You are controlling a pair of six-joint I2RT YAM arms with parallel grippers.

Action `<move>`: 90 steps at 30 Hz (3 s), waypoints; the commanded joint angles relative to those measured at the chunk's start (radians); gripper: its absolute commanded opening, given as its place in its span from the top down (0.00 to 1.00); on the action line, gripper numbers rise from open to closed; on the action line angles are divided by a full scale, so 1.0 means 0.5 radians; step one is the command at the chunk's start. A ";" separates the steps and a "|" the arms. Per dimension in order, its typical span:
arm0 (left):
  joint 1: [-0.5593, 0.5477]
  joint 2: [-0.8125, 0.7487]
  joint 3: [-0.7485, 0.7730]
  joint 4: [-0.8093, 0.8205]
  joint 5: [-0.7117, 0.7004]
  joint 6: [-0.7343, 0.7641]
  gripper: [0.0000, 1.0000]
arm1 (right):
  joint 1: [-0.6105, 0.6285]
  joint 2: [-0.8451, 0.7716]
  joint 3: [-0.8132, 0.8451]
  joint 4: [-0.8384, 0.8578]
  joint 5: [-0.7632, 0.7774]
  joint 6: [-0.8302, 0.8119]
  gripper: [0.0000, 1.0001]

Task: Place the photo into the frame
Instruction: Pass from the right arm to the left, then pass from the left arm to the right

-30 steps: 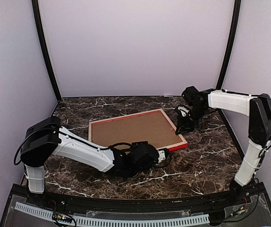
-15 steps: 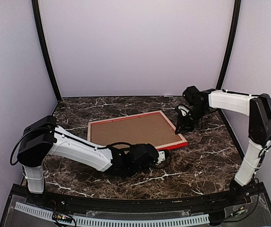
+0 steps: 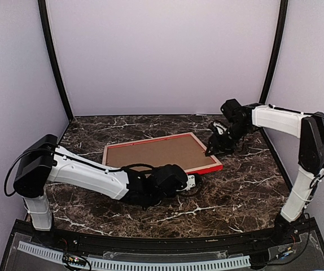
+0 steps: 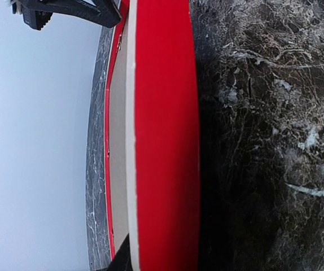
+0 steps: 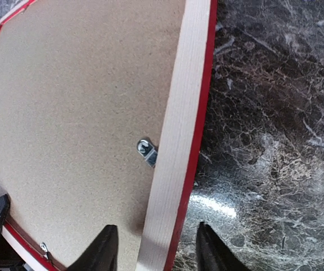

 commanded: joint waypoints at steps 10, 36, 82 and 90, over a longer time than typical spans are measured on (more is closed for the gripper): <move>0.009 -0.384 0.437 -0.408 -0.074 0.237 1.00 | -0.169 -0.264 0.657 -0.098 -0.047 -0.028 0.36; 0.296 -0.539 1.623 -1.535 0.544 -0.073 1.00 | -0.333 -0.581 0.607 0.283 -0.128 -0.098 0.29; 0.902 -0.528 1.572 -2.097 1.721 -0.283 1.00 | 0.697 -0.278 1.239 -0.228 0.391 -1.638 0.22; 0.902 -0.434 1.624 -2.133 1.791 -0.264 1.00 | 0.743 -0.217 1.239 -0.339 0.347 -1.664 0.25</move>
